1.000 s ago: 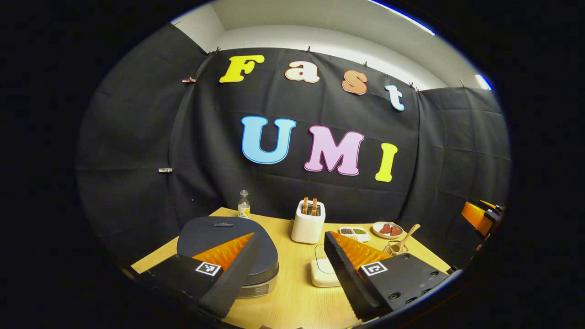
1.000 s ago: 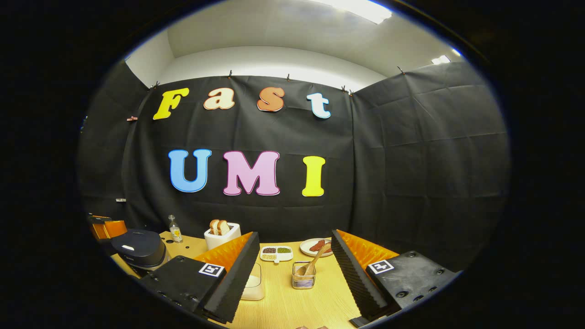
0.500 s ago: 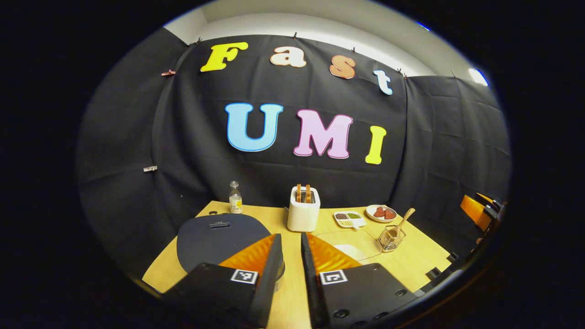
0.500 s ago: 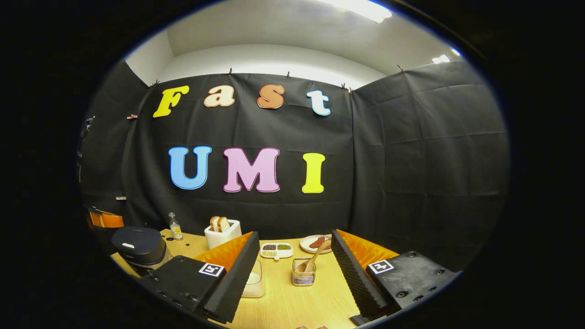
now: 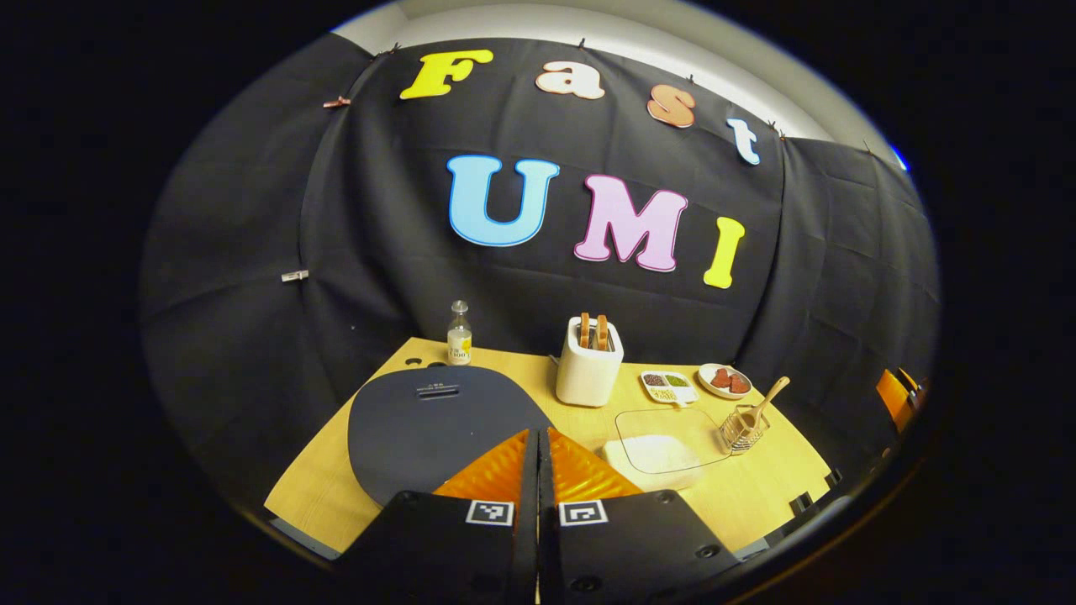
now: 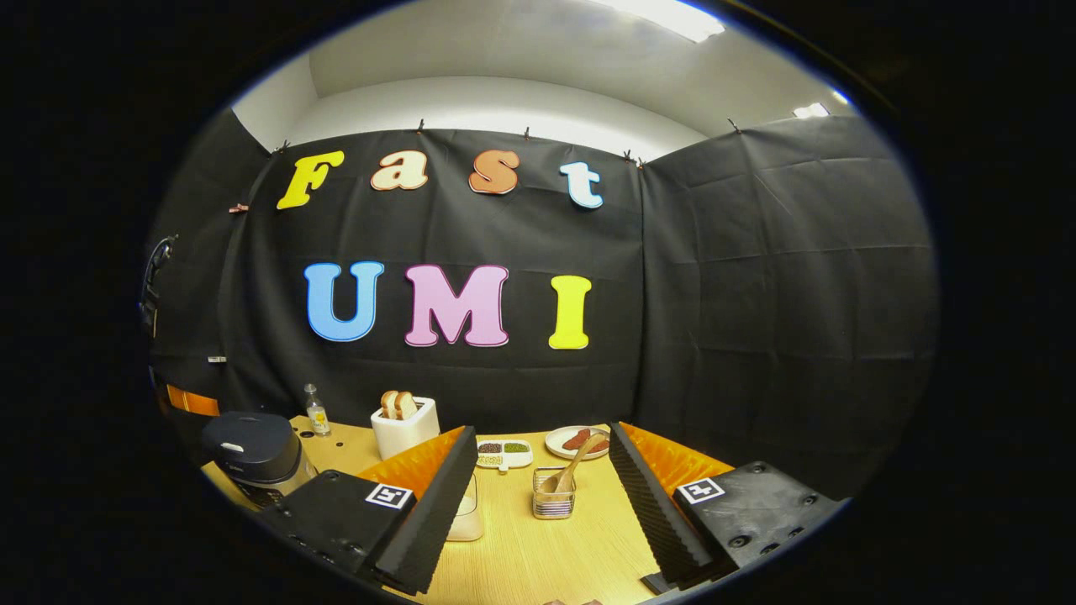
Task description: Close the left gripper, press the button to open the rice cooker; take a wooden spoon from the chopstick holder with the right hand, scoop a spoonful of rice and pour it into the rice cooker, then put the wooden spoon back into the chopstick holder.
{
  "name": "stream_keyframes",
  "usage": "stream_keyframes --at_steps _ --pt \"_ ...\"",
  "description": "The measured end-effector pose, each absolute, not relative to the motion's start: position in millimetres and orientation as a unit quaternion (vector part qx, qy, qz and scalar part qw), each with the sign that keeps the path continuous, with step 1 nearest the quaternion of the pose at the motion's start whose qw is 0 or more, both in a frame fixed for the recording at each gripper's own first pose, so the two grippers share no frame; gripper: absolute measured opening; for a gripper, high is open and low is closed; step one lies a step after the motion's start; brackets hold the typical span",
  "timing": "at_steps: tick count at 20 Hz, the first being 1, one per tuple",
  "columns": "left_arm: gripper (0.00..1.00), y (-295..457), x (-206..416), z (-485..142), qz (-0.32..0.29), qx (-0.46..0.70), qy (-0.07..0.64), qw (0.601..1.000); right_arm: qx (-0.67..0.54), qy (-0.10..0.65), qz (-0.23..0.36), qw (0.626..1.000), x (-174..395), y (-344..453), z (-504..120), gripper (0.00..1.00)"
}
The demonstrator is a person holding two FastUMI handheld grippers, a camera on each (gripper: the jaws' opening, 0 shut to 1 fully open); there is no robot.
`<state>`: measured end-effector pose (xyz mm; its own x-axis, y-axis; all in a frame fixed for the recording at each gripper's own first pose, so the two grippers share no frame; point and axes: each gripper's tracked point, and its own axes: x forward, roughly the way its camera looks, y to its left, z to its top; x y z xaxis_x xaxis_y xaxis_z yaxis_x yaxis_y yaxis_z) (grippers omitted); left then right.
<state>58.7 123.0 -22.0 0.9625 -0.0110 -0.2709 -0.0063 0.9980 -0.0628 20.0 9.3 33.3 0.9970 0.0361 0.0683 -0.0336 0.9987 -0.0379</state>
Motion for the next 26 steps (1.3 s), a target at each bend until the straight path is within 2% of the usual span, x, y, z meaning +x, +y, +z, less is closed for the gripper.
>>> stream_keyframes --at_steps 9,18,19,23,26 --pt "0.05 151 79 -71 0.011 -0.057 0.211 0.976 -0.020 -0.005 0.016 1.000 24 12 12 0.98" --pt "0.03 158 86 -99 0.033 -0.072 0.246 0.966 -0.021 0.028 0.021 0.999 41 10 0 0.98" --pt "0.06 158 88 -102 0.037 -0.074 0.252 0.964 -0.020 0.033 0.022 0.999 45 9 -3 0.98" --pt "0.06 159 89 -105 0.048 -0.078 0.262 0.961 -0.027 0.053 0.031 0.998 59 7 -14 0.98" --pt "0.06 160 90 -100 0.052 -0.083 0.250 0.963 -0.027 0.057 0.045 0.997 72 8 -15 0.98"
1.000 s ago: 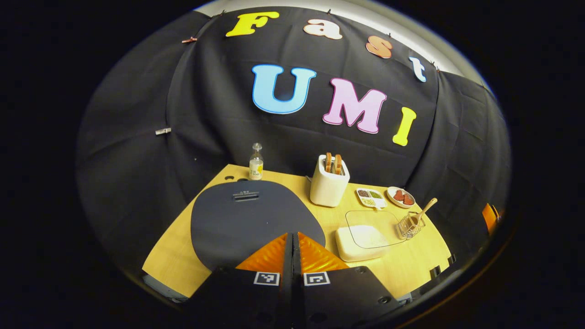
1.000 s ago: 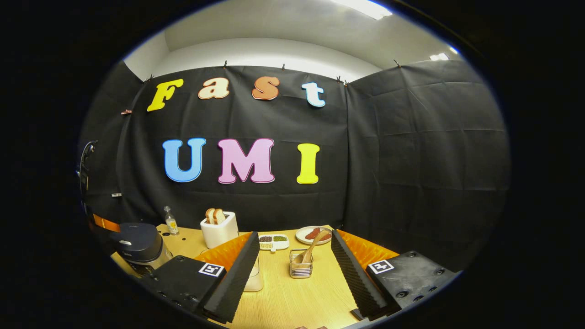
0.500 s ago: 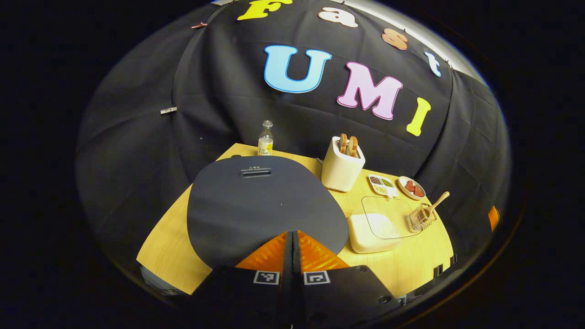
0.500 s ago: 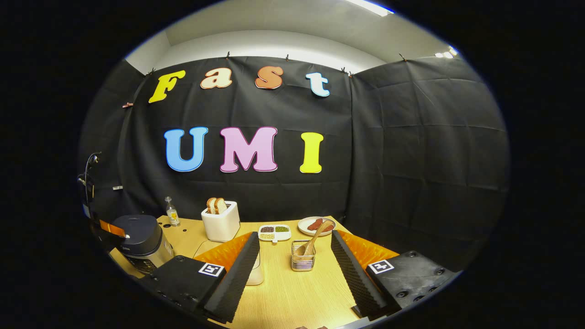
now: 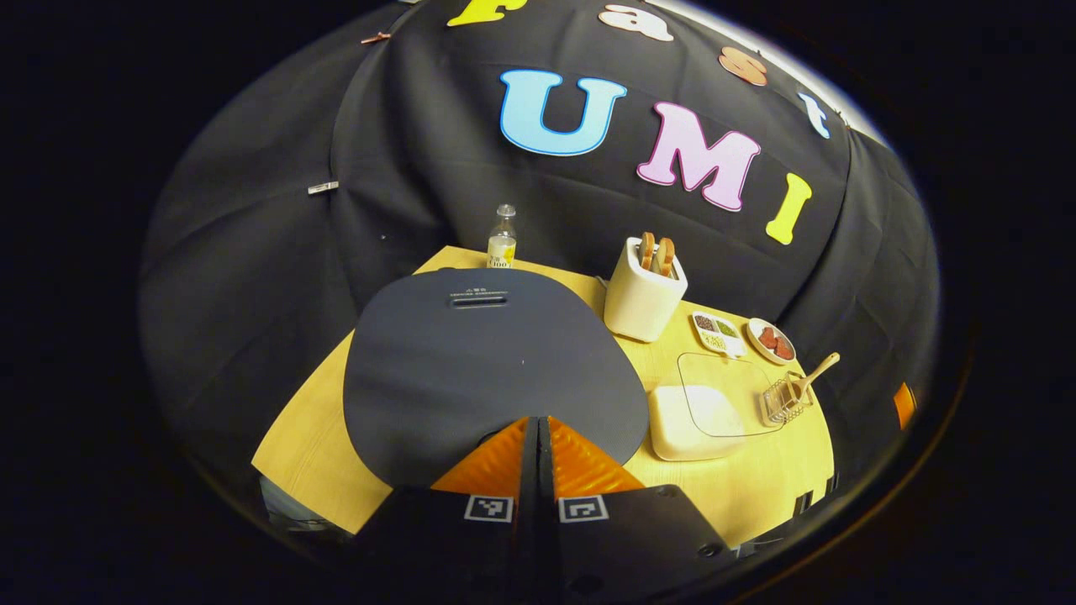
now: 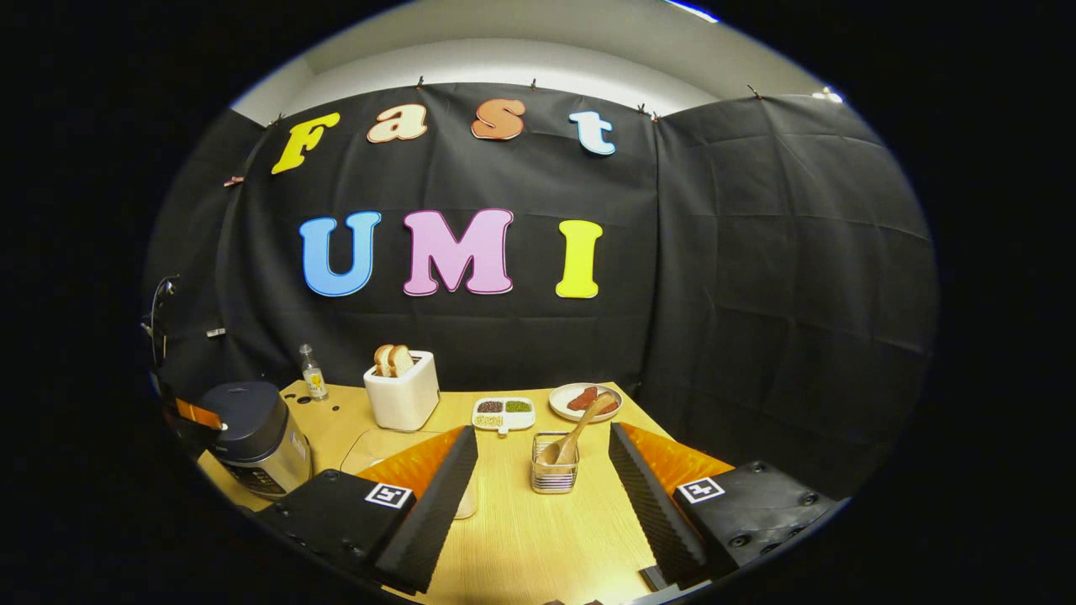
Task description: Close the left gripper, press the button to open the rice cooker; take a wooden spoon from the chopstick holder with the right hand, scoop a spoonful of rice and pour it into the rice cooker, then put the wooden spoon back into the chopstick holder.
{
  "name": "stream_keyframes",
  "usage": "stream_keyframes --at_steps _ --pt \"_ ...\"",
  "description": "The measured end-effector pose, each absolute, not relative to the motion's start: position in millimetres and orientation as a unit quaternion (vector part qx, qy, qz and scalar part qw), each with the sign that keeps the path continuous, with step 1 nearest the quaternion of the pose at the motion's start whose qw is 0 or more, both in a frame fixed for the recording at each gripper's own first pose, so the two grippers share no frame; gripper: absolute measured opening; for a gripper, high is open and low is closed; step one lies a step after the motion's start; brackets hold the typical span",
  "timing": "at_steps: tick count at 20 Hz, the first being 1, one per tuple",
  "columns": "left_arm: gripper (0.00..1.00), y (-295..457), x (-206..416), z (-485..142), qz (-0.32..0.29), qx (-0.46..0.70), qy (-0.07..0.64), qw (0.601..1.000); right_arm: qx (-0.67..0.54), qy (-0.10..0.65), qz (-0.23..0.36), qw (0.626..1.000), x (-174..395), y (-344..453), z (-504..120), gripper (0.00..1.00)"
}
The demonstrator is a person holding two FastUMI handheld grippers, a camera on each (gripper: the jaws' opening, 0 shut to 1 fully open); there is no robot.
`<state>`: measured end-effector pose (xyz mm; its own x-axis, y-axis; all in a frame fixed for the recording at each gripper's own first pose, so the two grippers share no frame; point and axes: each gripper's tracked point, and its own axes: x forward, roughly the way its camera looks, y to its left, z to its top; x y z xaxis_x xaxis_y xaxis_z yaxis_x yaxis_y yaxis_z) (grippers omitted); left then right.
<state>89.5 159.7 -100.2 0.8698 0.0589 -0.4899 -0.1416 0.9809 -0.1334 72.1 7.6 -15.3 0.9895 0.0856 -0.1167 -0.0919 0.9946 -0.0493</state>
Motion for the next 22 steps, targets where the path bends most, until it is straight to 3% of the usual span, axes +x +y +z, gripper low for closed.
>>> stream_keyframes --at_steps 4,10,16,19,22 --pt "0.06 162 88 -75 0.074 -0.099 0.207 0.970 -0.020 0.057 0.059 0.996 94 4 -14 0.98" --pt "0.07 153 81 42 0.153 -0.028 0.079 0.985 0.015 0.080 0.065 0.995 139 -5 -25 0.98" --pt "0.16 123 74 42 0.162 -0.059 0.074 0.982 0.036 0.107 0.070 0.991 177 -13 -46 0.99" --pt "0.46 99 74 21 0.144 -0.082 0.094 0.982 0.053 0.128 0.063 0.988 198 -24 -59 0.98" --pt "0.86 82 75 6 0.147 -0.090 0.111 0.979 0.062 0.165 0.061 0.982 216 -29 -85 0.99"
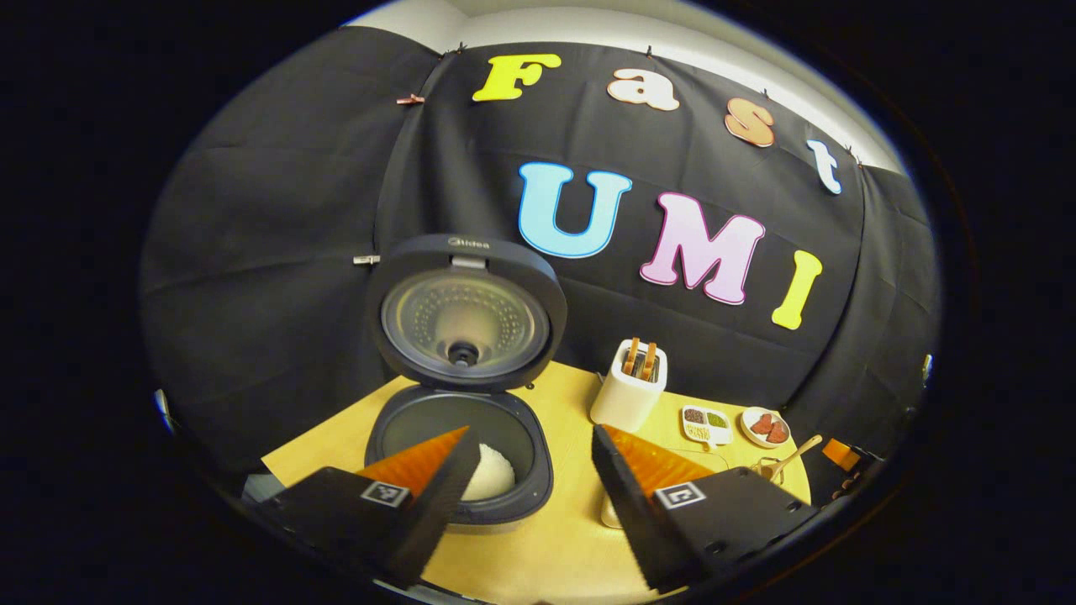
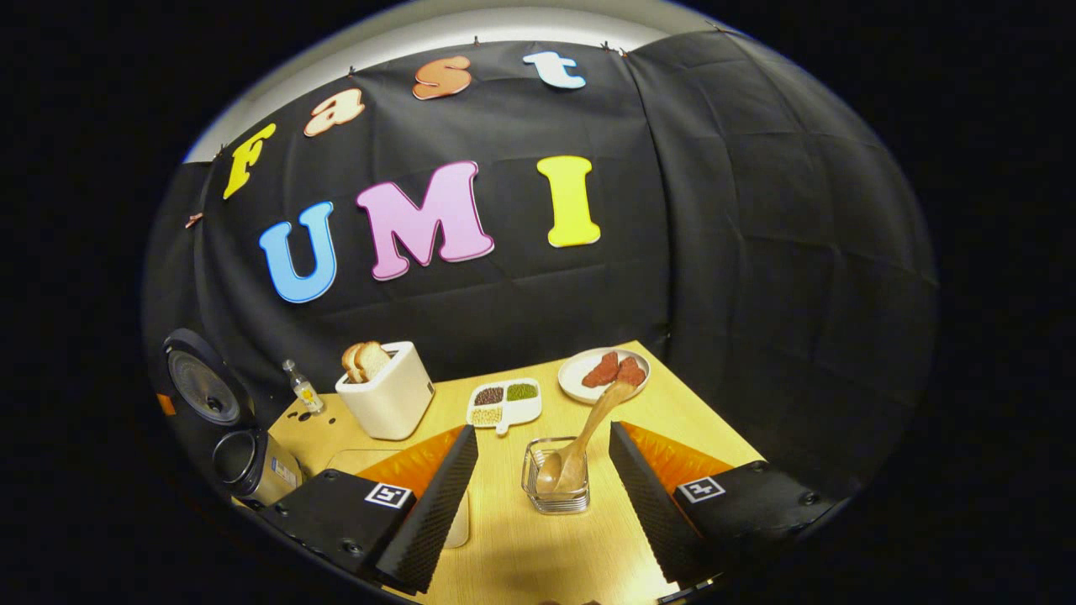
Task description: Close the left gripper, press the button to open the rice cooker; take a wooden spoon from the chopstick holder with the right hand, scoop a spoonful of rice and pour it into the rice cooker, then put the wooden spoon back into the chopstick holder.
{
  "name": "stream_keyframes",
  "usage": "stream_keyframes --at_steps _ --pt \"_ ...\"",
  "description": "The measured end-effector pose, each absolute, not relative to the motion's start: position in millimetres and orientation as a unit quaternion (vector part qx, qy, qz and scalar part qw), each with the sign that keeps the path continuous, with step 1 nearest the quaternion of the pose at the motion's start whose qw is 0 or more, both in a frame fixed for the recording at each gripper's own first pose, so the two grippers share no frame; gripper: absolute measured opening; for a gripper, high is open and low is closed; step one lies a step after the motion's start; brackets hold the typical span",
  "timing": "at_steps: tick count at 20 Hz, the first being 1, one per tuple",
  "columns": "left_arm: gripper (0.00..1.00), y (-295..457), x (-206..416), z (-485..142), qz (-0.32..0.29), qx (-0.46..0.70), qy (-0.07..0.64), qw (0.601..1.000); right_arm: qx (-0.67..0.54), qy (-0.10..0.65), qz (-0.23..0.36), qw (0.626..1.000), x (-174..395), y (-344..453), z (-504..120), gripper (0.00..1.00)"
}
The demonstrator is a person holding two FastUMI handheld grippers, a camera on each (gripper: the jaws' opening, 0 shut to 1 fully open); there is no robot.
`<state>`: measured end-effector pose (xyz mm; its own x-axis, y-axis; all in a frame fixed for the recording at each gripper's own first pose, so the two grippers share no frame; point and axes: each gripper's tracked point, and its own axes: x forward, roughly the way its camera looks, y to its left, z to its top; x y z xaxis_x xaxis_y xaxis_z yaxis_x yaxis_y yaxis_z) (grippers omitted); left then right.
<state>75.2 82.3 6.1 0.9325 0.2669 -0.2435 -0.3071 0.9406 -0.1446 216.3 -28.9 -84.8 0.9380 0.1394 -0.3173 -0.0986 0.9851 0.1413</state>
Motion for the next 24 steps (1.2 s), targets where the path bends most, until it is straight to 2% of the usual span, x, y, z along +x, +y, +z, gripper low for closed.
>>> stream_keyframes --at_steps 2,8,18,20,22,23,24 --pt "0.95 74 75 4 0.159 -0.090 0.110 0.977 0.071 0.176 0.056 0.980 231 -35 -93 0.99" --pt "0.96 36 76 -28 0.182 -0.157 0.142 0.960 0.094 0.232 0.051 0.967 276 -46 -144 0.99" --pt "0.96 5 67 -69 0.195 -0.110 0.211 0.951 0.187 0.274 0.004 0.943 352 -64 -183 0.98" --pt "0.95 -1 66 -76 0.193 -0.107 0.220 0.950 0.204 0.284 0.002 0.937 361 -62 -190 0.95" --pt "0.96 -5 68 -76 0.191 -0.100 0.223 0.951 0.218 0.283 -0.004 0.934 366 -63 -192 0.84" --pt "0.96 -5 69 -76 0.195 -0.096 0.223 0.950 0.224 0.281 -0.008 0.933 371 -64 -194 0.58" --pt "0.96 -4 70 -76 0.203 -0.091 0.220 0.950 0.234 0.286 -0.006 0.929 371 -62 -194 0.51"
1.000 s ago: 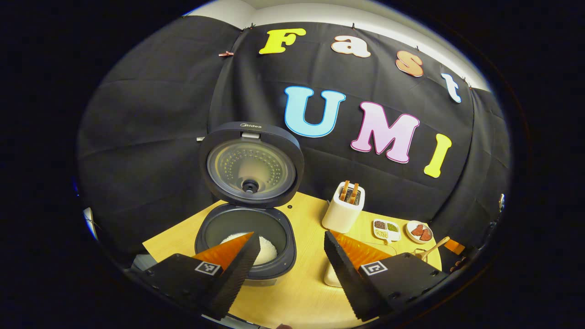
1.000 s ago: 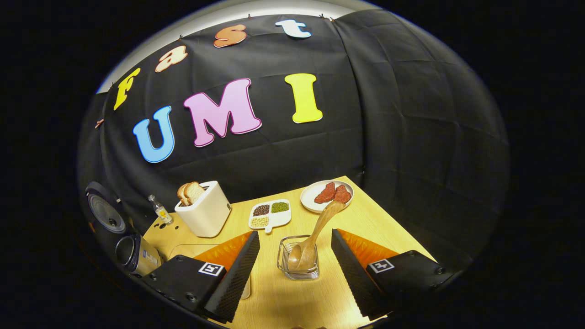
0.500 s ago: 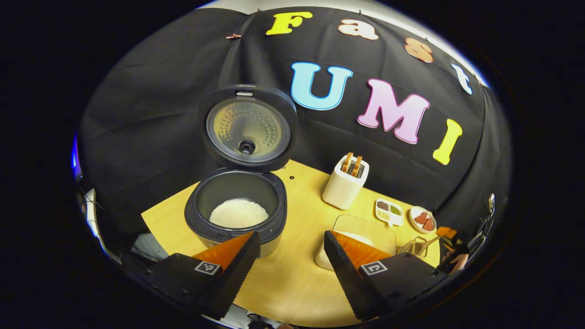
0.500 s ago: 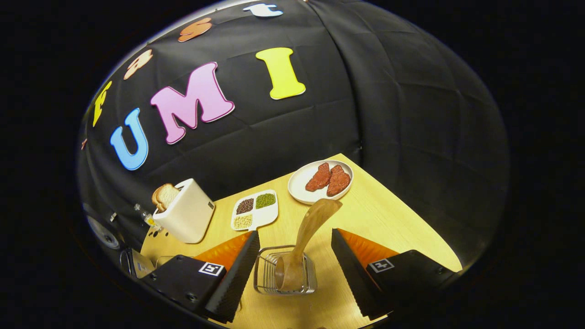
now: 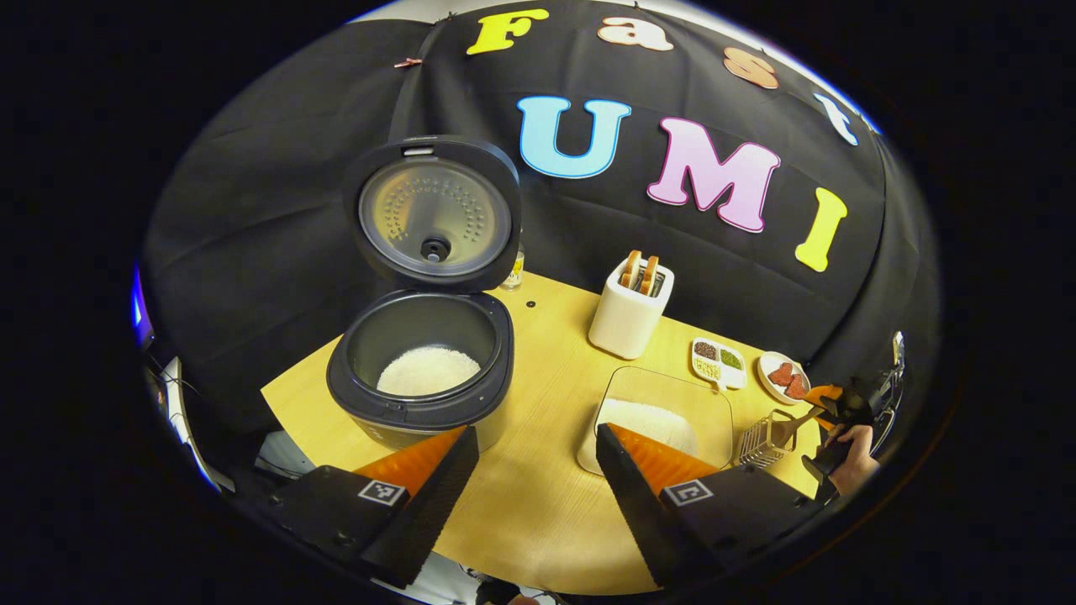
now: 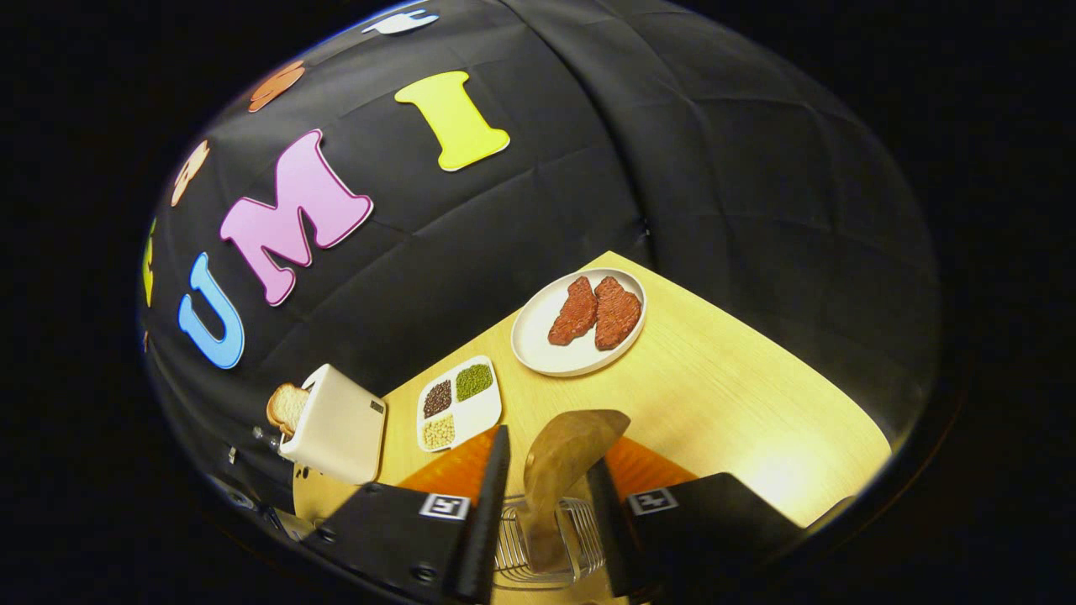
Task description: Close the left gripper, press the button to open the rice cooker; take a wooden spoon from the chopstick holder with the right hand, scoop a spoonful of rice and pour it into the rice cooker, then put the wooden spoon back into the chopstick holder.
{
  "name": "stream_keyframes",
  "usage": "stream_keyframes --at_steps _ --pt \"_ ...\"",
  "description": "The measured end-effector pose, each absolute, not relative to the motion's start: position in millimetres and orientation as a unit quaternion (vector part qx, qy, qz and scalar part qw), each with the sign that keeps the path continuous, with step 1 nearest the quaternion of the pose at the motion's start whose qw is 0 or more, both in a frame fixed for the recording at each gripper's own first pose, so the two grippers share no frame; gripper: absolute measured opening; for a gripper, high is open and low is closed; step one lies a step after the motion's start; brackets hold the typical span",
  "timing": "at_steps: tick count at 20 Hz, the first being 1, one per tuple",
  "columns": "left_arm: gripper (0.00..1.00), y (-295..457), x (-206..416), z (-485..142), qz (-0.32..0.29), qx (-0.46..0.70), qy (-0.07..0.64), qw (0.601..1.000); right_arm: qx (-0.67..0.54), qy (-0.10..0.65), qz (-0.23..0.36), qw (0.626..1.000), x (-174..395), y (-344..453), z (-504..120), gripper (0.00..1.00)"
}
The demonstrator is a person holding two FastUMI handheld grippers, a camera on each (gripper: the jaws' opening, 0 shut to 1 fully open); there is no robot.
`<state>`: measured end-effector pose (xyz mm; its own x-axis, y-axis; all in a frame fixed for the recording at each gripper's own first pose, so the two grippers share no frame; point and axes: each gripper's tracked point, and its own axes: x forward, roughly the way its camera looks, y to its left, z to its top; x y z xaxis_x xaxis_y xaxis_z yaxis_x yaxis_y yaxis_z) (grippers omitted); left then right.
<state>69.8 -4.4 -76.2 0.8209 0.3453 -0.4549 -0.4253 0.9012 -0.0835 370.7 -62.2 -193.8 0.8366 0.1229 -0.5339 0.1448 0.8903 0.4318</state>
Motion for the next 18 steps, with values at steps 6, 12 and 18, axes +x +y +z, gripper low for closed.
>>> stream_keyframes --at_steps 6,12,18 --pt "0.96 -21 73 -79 0.196 -0.090 0.218 0.952 0.265 0.336 0.005 0.904 376 -52 -219 0.14" --pt "0.96 -24 73 -78 0.186 -0.085 0.215 0.955 0.255 0.289 0.029 0.922 363 -43 -176 0.17" --pt "0.96 -18 73 -72 0.168 -0.091 0.202 0.961 0.249 0.218 0.051 0.942 351 -35 -103 0.17"
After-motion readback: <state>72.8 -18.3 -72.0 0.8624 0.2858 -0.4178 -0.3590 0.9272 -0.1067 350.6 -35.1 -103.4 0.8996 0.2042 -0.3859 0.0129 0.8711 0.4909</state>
